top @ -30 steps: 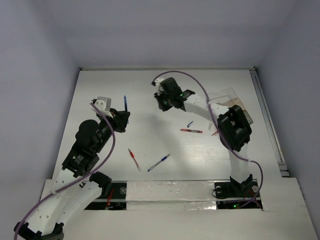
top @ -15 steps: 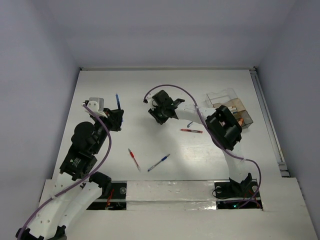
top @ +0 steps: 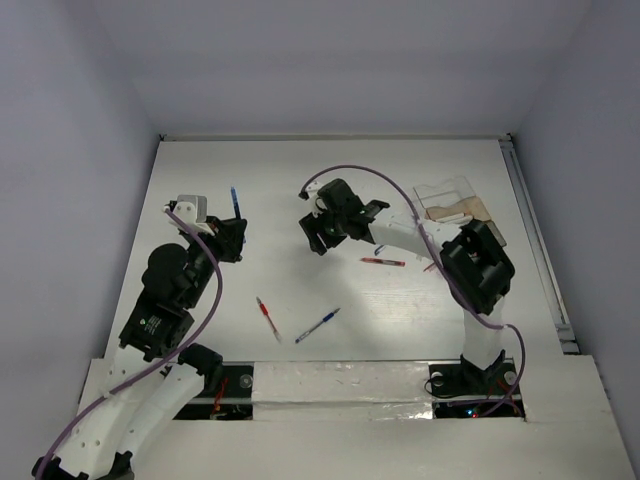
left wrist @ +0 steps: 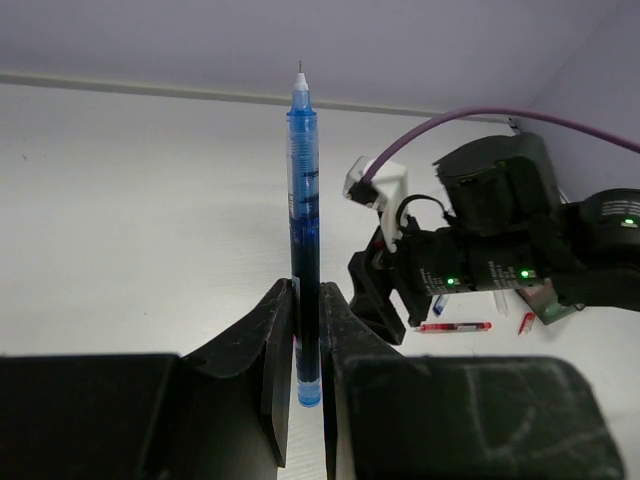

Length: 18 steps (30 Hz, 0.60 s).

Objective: Sort the stationery into containers
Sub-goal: Pick up the pen cap from the center of the board.

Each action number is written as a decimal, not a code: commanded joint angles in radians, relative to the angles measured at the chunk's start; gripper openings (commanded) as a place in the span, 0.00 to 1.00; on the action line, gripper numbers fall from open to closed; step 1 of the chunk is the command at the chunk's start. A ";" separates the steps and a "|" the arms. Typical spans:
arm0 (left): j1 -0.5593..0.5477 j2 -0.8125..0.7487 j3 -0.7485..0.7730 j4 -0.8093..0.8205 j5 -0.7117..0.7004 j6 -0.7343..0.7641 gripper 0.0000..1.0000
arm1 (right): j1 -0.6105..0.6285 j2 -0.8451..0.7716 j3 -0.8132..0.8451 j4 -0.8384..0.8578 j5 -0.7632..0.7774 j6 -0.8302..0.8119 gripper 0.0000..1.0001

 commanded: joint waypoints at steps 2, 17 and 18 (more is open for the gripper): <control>0.008 -0.013 0.008 0.046 0.002 0.005 0.00 | 0.018 -0.085 -0.086 0.137 -0.168 0.234 0.65; 0.008 -0.022 0.003 0.047 0.011 0.004 0.00 | 0.018 0.049 -0.079 0.191 -0.054 0.416 0.66; 0.008 -0.022 0.003 0.047 0.014 0.004 0.00 | 0.018 0.052 -0.077 0.188 -0.036 0.423 0.66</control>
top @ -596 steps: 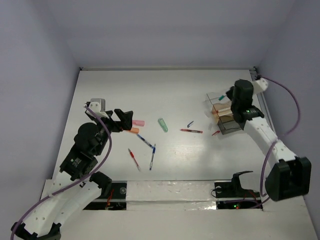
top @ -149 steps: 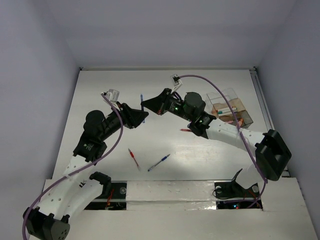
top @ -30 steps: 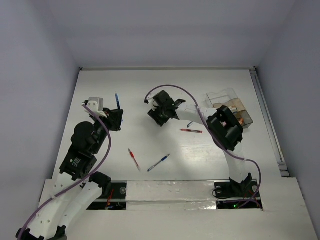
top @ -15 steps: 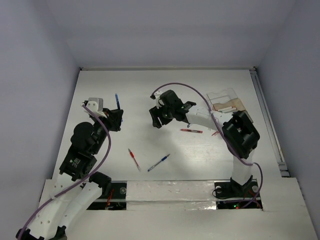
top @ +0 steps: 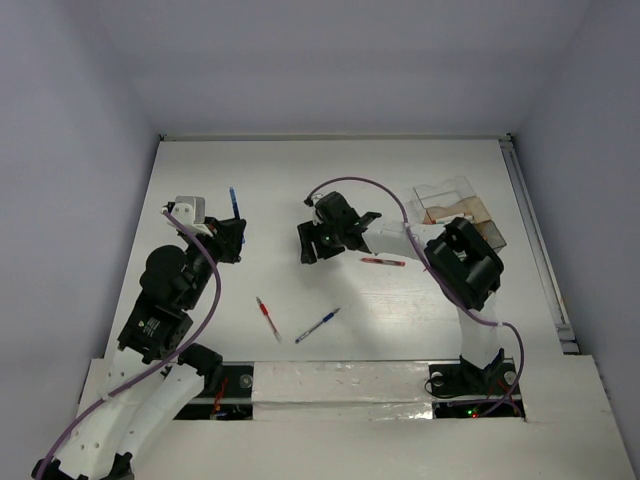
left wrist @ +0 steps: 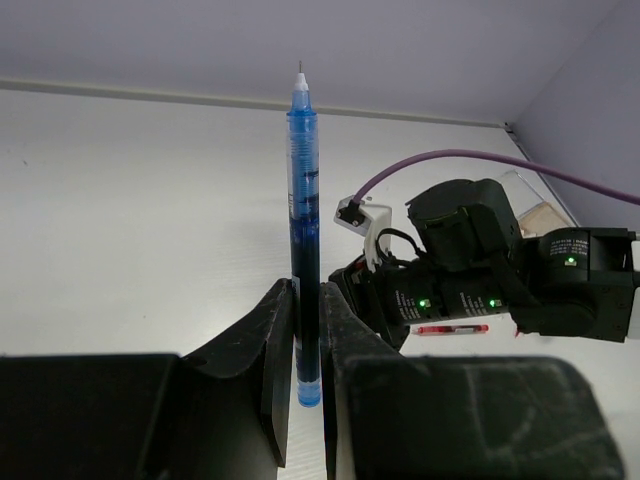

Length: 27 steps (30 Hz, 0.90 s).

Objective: Sort the stationery into containers
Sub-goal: Pick up the pen cap from the center of the board.

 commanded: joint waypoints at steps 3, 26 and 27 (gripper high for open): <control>0.008 -0.009 0.003 0.047 0.013 0.004 0.00 | 0.005 0.049 0.040 0.025 0.134 0.064 0.67; 0.008 -0.009 0.001 0.050 0.021 0.005 0.00 | -0.004 0.210 0.285 -0.141 0.332 0.033 0.63; 0.008 -0.010 0.001 0.050 0.021 0.005 0.00 | -0.004 0.224 0.296 -0.150 0.329 0.033 0.59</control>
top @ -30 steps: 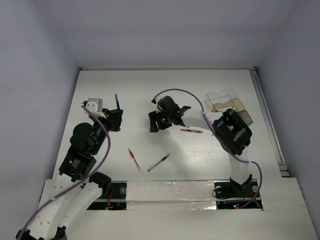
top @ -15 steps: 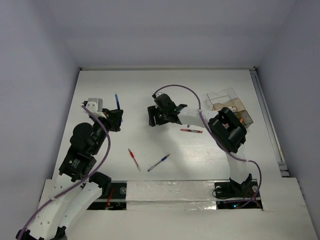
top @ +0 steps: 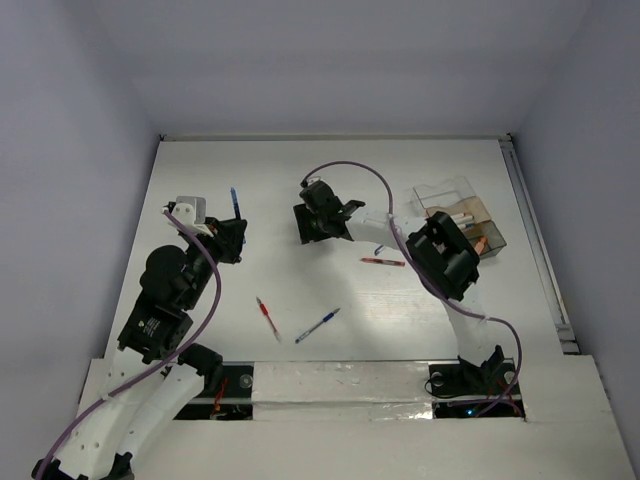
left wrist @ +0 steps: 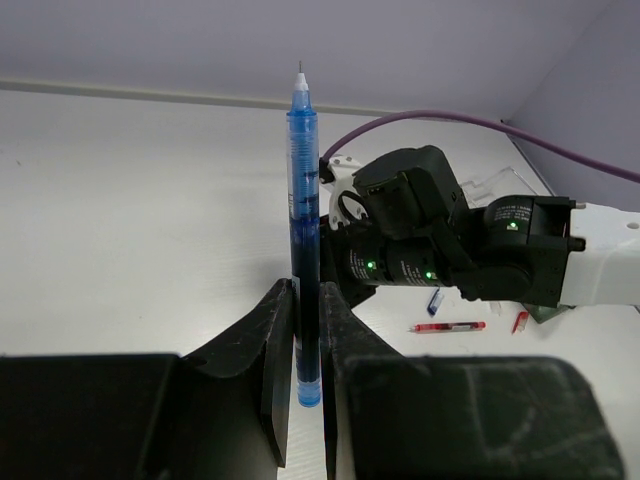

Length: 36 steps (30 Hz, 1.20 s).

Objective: Sort the stationery into containers
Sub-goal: Pick up the pen cap from the center of the board.

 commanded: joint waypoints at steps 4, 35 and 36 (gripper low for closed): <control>0.008 -0.015 0.001 0.050 0.009 0.005 0.00 | -0.004 0.097 0.093 -0.138 0.021 -0.025 0.50; 0.008 0.002 -0.003 0.055 0.045 -0.010 0.00 | -0.024 0.086 0.203 -0.216 0.060 -0.026 0.00; 0.008 0.006 -0.005 0.058 0.090 -0.012 0.00 | -0.024 0.038 0.175 -0.158 0.046 -0.020 0.00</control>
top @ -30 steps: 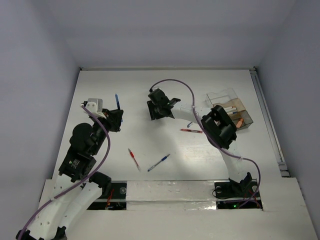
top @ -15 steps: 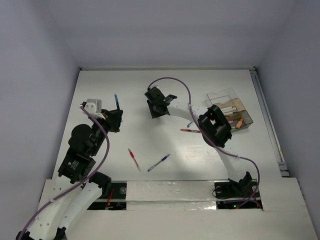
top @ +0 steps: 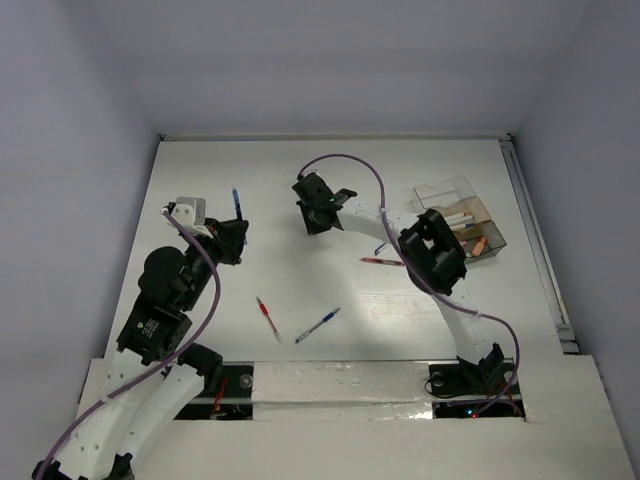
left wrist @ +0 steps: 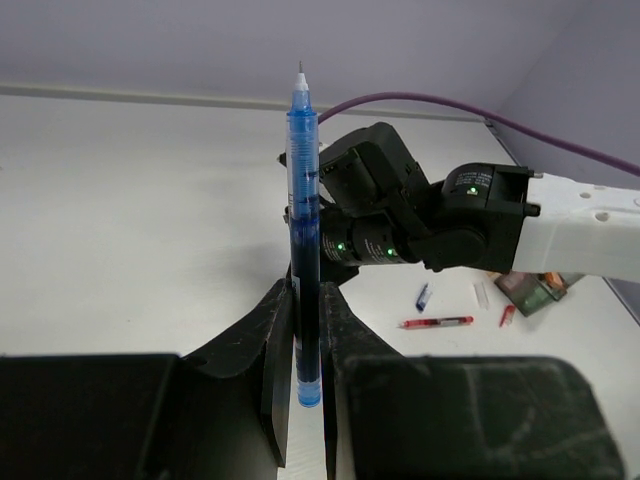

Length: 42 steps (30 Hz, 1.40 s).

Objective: Sort the stationery into containers
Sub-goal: Pick up the pen cap from the center of the board, then close the pen cap on the pen.

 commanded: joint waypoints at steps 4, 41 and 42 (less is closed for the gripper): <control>0.008 0.024 -0.026 0.132 0.252 -0.052 0.00 | -0.018 -0.333 -0.236 0.398 -0.156 0.075 0.00; 0.008 0.115 -0.024 0.233 0.427 -0.082 0.00 | 0.029 -0.775 -0.585 1.165 -0.595 0.421 0.00; 0.008 0.115 -0.024 0.233 0.426 -0.080 0.00 | 0.029 -0.775 -0.586 1.165 -0.595 0.421 0.00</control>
